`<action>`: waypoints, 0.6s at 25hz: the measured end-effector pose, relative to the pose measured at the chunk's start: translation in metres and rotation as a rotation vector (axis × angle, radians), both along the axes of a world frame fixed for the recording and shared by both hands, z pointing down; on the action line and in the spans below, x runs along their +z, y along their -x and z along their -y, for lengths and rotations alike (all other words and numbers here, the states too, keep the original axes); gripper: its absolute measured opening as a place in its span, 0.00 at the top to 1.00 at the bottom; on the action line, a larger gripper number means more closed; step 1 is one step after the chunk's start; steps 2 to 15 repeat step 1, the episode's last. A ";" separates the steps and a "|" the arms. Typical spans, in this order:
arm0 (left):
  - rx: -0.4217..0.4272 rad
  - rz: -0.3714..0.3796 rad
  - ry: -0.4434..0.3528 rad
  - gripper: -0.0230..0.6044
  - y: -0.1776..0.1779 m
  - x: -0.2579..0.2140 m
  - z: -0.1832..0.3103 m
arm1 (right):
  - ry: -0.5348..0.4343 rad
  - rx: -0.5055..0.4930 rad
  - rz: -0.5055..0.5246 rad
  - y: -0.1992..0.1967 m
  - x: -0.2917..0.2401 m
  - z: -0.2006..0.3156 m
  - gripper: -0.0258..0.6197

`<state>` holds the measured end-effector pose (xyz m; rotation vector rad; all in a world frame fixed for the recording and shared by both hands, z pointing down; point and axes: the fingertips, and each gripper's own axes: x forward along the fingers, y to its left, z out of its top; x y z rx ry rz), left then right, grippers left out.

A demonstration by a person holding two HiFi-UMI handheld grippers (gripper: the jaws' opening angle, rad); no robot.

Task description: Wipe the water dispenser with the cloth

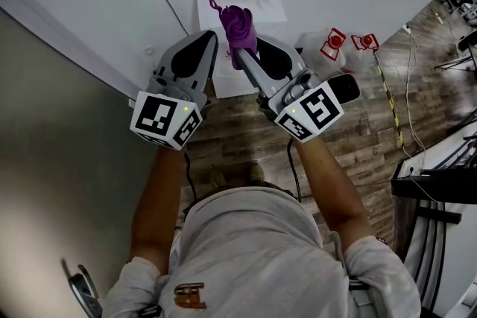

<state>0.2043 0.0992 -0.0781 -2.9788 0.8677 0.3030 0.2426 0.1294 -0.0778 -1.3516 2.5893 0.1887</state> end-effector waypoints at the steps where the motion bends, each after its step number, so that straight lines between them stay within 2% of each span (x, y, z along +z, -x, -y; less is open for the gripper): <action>1: 0.000 -0.001 0.001 0.97 0.000 0.000 0.003 | 0.000 0.000 -0.001 0.000 0.000 0.003 0.82; 15: 0.000 -0.001 0.001 0.97 0.000 0.000 0.003 | 0.000 0.000 -0.001 0.000 0.000 0.003 0.82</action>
